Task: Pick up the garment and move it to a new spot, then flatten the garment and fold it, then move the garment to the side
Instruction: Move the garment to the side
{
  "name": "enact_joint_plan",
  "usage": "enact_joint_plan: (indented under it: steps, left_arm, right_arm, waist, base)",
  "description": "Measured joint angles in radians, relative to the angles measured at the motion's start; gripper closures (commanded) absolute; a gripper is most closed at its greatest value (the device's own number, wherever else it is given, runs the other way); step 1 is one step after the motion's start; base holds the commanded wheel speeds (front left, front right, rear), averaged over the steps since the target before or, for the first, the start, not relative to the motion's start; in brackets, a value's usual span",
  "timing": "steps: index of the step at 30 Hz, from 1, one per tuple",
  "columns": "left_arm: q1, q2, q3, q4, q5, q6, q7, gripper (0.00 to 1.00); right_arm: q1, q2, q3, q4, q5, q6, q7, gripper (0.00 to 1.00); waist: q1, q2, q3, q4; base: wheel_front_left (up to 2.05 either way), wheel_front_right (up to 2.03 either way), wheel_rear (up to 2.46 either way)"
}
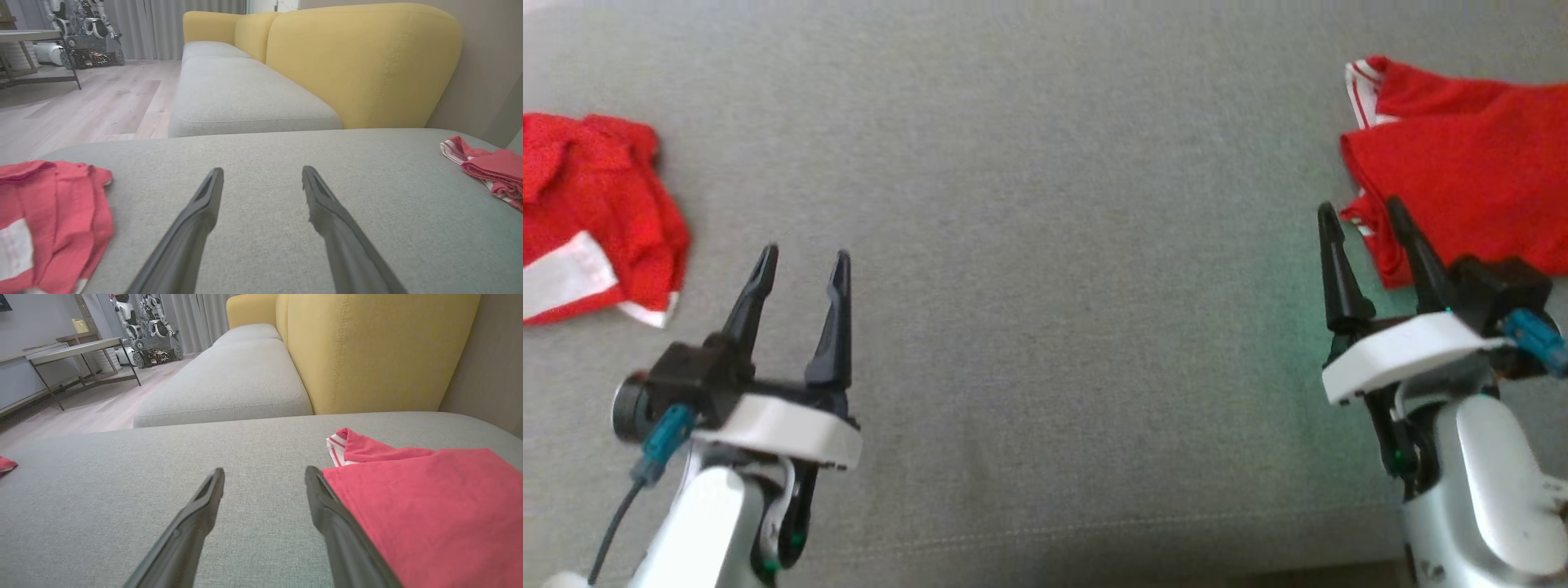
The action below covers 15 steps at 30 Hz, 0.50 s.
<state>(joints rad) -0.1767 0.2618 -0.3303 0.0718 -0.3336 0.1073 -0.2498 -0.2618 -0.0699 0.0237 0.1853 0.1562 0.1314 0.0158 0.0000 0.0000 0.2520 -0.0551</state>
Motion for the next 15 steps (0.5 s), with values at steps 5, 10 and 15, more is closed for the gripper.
enact_joint_plan:
  steps: [5, 10, 15]
  left_arm:
    - [0.071, 0.005, 0.01, 0.0, -0.003, 0.011, 0.0, 0.0]
    - [0.12, 0.017, 0.008, -0.001, -0.003, 0.016, 0.0, 0.0]
    - [0.162, 0.025, 0.004, -0.001, -0.003, 0.025, 0.002, 0.0]
  right_arm:
    - [0.061, 0.006, -0.009, -0.031, 0.0, 0.0, 0.0, 0.0]
    - [0.12, 0.011, -0.011, -0.068, -0.001, 0.0, 0.008, 0.0]
    - [0.186, 0.015, -0.016, -0.106, -0.001, 0.0, 0.037, 0.0]
  waist:
    - [0.0, 0.0, -0.06, 0.031]
    - [0.0, 0.0, -0.12, 0.051]
    - [0.0, 0.0, -0.178, 0.061]
  base:
    - [0.0, 0.0, 0.0]
    - [0.0, 0.0, 0.0]
    - [0.0, 0.0, 0.0]
